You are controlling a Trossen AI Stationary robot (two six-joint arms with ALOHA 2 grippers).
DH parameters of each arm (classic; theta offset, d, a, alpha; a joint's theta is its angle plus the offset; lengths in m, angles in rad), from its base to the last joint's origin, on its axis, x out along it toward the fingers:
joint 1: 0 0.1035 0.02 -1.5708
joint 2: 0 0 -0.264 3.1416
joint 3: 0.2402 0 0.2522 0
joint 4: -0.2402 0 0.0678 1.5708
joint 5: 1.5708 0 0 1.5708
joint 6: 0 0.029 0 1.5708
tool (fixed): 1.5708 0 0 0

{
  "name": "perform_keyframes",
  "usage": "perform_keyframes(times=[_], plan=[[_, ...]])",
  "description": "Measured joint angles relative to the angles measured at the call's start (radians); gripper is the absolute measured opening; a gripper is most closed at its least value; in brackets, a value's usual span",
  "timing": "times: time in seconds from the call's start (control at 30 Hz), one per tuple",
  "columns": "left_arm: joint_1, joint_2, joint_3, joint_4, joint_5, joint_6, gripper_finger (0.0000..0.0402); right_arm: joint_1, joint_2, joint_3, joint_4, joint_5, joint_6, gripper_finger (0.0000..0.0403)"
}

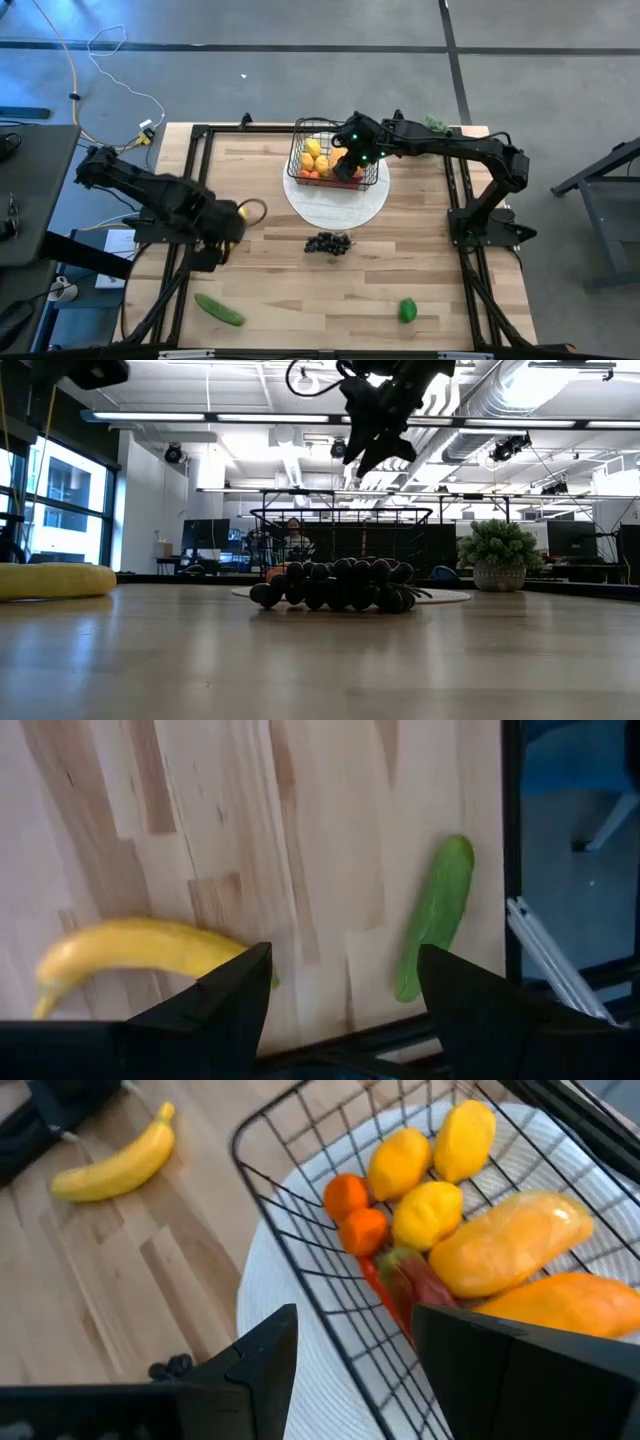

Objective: Build produce basket
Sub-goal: Put the cucumber into mesh basket

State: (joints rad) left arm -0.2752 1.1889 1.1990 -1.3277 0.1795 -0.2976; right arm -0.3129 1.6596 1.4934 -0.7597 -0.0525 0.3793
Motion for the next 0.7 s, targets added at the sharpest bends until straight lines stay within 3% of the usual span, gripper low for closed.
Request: perform_keyframes(times=[0.1,0.37,0.7], plan=[[-0.091,0.001,-0.033,0.002,-0.044,-0.083,0.0241,0.012,0.000,0.007,-0.002,0.000,-0.003,0.0178],[-0.301,0.002,-0.130,0.133,-0.045,-0.199,0.0241,0.035,0.000,0.013,-0.008,0.000,0.005,0.0178],[-0.463,0.002,-0.248,0.281,-0.056,-0.375,0.0241,0.053,0.001,0.013,-0.008,0.000,0.031,0.0178]])
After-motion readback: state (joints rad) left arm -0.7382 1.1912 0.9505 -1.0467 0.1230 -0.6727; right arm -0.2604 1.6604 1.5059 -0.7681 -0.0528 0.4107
